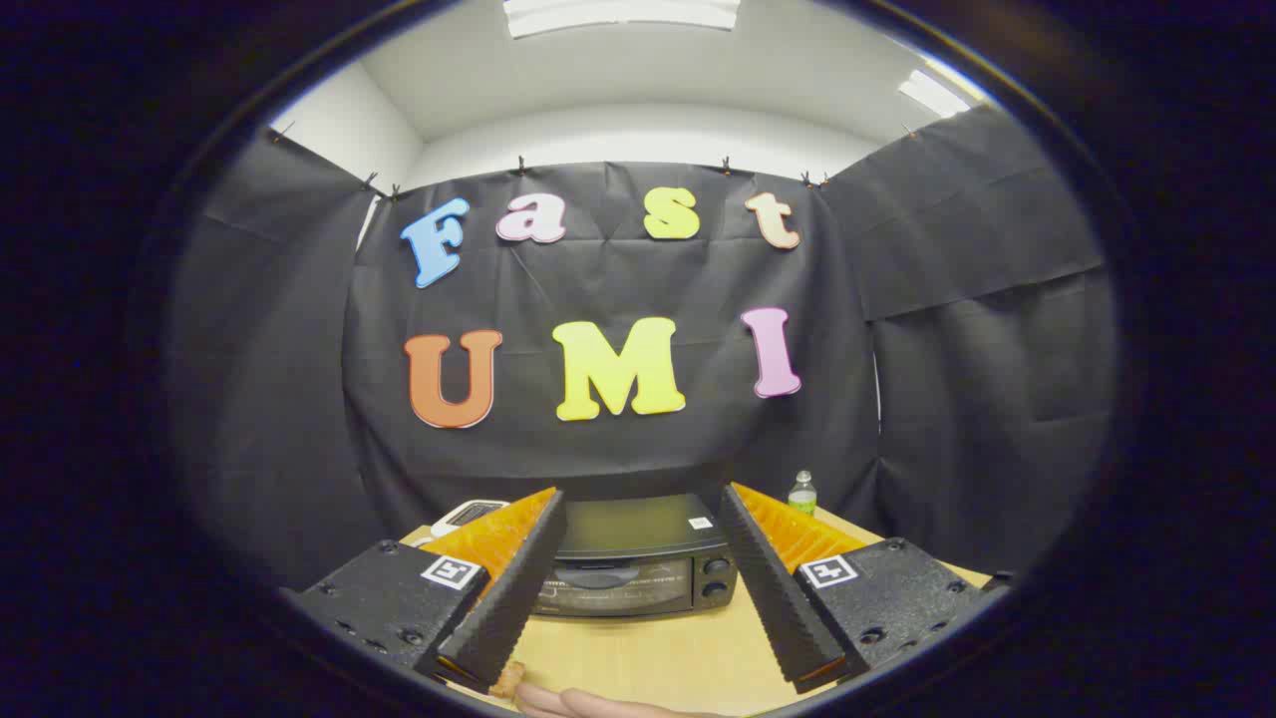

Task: Open the toaster oven, put the food inside, and close the toaster oven door.

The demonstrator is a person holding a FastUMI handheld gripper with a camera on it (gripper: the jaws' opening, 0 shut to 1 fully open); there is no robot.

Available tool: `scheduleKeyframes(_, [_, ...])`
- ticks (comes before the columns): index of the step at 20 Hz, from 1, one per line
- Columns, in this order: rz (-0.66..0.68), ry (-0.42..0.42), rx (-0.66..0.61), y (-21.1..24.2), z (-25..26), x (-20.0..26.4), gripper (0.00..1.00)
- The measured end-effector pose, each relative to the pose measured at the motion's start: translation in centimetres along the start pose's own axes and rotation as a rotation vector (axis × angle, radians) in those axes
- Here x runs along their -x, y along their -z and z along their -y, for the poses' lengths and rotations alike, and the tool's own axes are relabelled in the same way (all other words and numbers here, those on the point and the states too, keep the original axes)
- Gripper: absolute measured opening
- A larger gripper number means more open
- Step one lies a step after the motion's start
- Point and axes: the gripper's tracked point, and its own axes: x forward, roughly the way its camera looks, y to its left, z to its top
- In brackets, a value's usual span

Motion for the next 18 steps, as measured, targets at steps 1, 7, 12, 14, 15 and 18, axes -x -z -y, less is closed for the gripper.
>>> scheduleKeyframes(1, [-0.007, -0.015, -0.01, 0.1, -0.2, 0.1, 1.0])
scheduleKeyframes(7, [-0.036, -0.088, 0.01, 1.0, -1.3, 0.6, 1.0])
scheduleKeyframes(12, [-0.041, -0.072, 0.015, 1.1, -1.3, 0.0, 1.0])
scheduleKeyframes(14, [-0.038, -0.075, 0.015, 1.2, -1.5, -0.5, 1.0])
scheduleKeyframes(15, [-0.043, -0.078, 0.015, 1.6, -1.7, -0.9, 1.0])
scheduleKeyframes(18, [-0.054, -0.079, 0.016, 2.5, -2.2, -2.8, 1.0])
